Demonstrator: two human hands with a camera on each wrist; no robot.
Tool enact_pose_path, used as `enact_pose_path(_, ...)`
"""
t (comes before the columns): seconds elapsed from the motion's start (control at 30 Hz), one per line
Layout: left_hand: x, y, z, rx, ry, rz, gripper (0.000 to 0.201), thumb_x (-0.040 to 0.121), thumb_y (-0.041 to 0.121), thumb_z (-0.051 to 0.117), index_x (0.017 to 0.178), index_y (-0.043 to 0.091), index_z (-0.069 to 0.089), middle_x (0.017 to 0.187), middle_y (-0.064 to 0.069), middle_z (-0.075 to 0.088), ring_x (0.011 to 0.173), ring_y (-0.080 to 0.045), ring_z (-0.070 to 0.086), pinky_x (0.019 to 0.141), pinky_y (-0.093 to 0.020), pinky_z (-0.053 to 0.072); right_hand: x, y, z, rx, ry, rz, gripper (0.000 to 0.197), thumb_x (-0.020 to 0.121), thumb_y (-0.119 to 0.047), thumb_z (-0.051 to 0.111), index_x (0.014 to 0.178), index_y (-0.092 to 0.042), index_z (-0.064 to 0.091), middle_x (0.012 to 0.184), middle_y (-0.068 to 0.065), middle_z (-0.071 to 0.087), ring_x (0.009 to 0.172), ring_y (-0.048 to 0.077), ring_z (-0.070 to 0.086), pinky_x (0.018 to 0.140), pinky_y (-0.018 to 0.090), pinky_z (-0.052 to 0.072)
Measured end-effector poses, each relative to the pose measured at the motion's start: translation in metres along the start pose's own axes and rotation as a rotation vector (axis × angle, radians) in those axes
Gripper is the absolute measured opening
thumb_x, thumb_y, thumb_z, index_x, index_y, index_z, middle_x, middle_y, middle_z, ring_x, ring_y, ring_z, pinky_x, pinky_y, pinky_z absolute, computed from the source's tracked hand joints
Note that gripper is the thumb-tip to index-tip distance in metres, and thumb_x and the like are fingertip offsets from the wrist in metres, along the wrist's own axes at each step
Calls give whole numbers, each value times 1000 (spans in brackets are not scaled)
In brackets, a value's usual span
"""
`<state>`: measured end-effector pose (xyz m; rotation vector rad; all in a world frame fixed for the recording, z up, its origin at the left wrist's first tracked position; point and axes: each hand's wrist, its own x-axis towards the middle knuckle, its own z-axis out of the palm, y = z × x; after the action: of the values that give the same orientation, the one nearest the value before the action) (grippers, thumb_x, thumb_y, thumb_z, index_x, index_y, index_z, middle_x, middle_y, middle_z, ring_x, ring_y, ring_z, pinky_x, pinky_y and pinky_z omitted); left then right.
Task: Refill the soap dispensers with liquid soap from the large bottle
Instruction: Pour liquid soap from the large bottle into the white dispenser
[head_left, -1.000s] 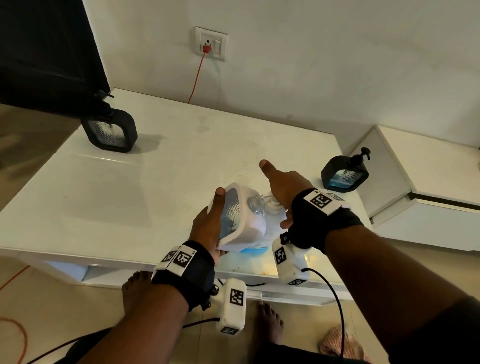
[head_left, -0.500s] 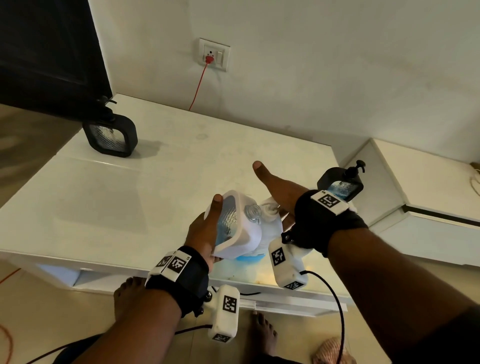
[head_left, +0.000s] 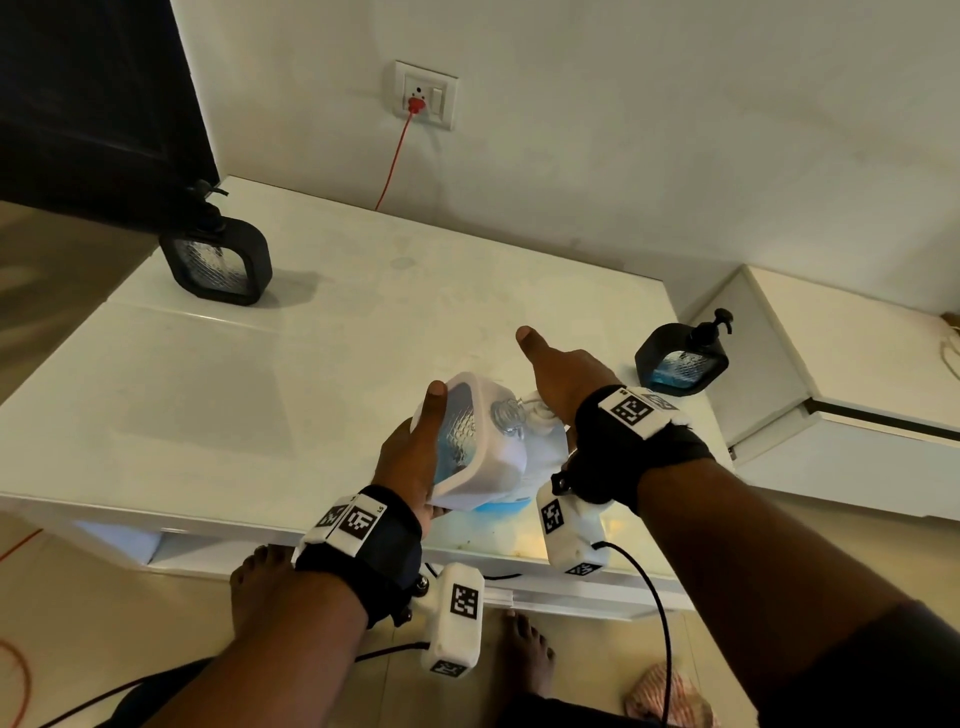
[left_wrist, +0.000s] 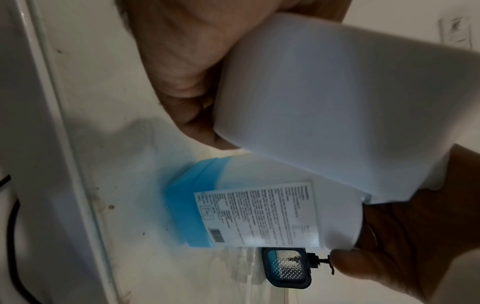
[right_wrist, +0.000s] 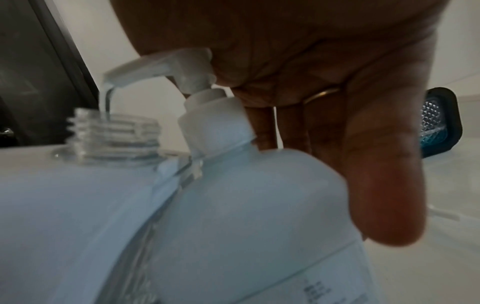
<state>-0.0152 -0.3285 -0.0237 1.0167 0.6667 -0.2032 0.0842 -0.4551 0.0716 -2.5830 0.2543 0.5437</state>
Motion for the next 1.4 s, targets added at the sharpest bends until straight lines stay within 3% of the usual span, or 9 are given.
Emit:
enact_pose_path(0.33,1,1,0,18,-5,1,85,59,88,56,120,31,70,109,-9,79,100,-34,74,82,-51,62,-7,-4,-6,2,-33,1,70,92,-76,26,76,-14,56,90,8,64,92,29,61,86,36,43)
enact_pose_path(0.4,1,1,-1,9,-10,-15,81,61,87,57,119,32,71,109,-8,79,102,-33,74,79,-48,62,-11,-6,-12,93,-116,6,76,90,-78,26,90,-11,63,89,9,65,92,30,63,92,37,46)
enact_pose_path(0.47,2,0,-1,1,-11,-36,82,59,87,58,118,32,71,110,-9,78,103,-34,73,82,-49,62,-17,-6,-17,157,-185,30,81,89,-78,30,123,-11,59,95,9,61,90,27,59,90,35,46)
enact_pose_path(0.57,3,-2,1,-1,-10,-44,82,59,88,58,118,33,71,110,-10,78,104,-35,73,84,-51,62,-20,-6,-17,169,-220,24,84,92,-75,28,143,-11,46,125,15,58,116,31,56,109,40,38)
enact_pose_path(0.7,3,-1,1,-5,-12,-37,81,60,86,58,119,33,70,111,-10,78,103,-35,73,77,-48,62,-17,-8,-11,214,-197,12,85,96,-70,28,128,4,56,123,23,63,115,38,60,108,44,41)
enact_pose_path(0.93,2,-2,1,-3,-17,-31,82,59,86,57,120,32,70,112,-10,77,103,-35,73,77,-47,62,-10,-4,-5,215,-126,40,66,92,-73,35,87,-12,59,116,17,66,108,36,62,104,46,44)
enact_pose_path(1.1,1,-1,1,-4,-20,-35,85,58,86,57,123,32,69,114,-9,77,103,-34,73,77,-45,61,-16,-3,-5,179,-57,26,49,108,-36,27,142,-7,45,138,22,53,126,40,51,107,45,41)
enact_pose_path(1.27,-2,3,2,-12,-25,-33,79,63,83,56,121,31,70,112,-9,78,101,-32,73,71,-40,60,-11,-4,-4,193,-121,70,81,88,-77,35,125,-9,59,127,15,62,115,35,59,106,45,43)
enact_pose_path(1.4,1,1,1,-19,-31,-30,85,59,87,60,123,32,70,112,-9,78,103,-34,74,85,-53,62,-15,-6,-13,245,-218,58,89,82,-85,31,121,-10,58,123,17,62,113,37,59,101,48,46)
